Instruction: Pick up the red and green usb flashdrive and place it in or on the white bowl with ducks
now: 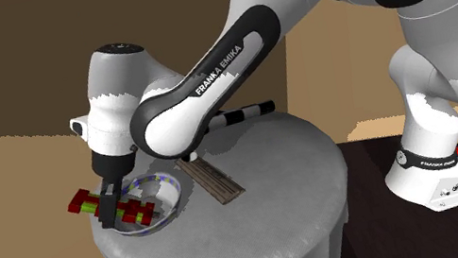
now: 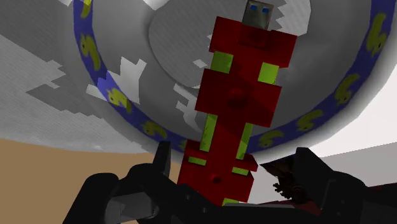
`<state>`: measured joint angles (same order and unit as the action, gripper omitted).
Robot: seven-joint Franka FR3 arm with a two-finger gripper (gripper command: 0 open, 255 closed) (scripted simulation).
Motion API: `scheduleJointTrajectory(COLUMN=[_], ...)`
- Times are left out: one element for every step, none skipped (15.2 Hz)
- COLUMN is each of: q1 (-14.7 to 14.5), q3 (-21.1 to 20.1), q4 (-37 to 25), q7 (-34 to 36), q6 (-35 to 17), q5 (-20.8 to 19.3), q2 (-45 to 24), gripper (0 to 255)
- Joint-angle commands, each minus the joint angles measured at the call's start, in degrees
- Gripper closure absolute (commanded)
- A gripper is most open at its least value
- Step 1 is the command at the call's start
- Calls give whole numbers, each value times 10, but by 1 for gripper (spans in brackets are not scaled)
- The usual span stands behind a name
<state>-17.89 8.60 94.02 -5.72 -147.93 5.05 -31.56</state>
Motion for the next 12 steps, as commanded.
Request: scheduleJointTrajectory(q1=[0,0,0,0,0,0,0,0,1,1,1,1], q3=[0,0,0,0,0,0,0,0,0,0,0,0], q4=[0,0,0,0,0,0,0,1,0,0,0,0], q7=[0,0,0,0,0,0,0,0,-1,-1,0,0], q6=[0,0,0,0,0,0,0,0,0,0,0,0], q5=[0,0,0,0,0,0,0,0,0,0,0,0], q2=[-1,-1,-1,-1,-1,-1,-1,0,0,-1,-1,-1], gripper=[0,0,0,0,255,255,255,255,255,255,255,255])
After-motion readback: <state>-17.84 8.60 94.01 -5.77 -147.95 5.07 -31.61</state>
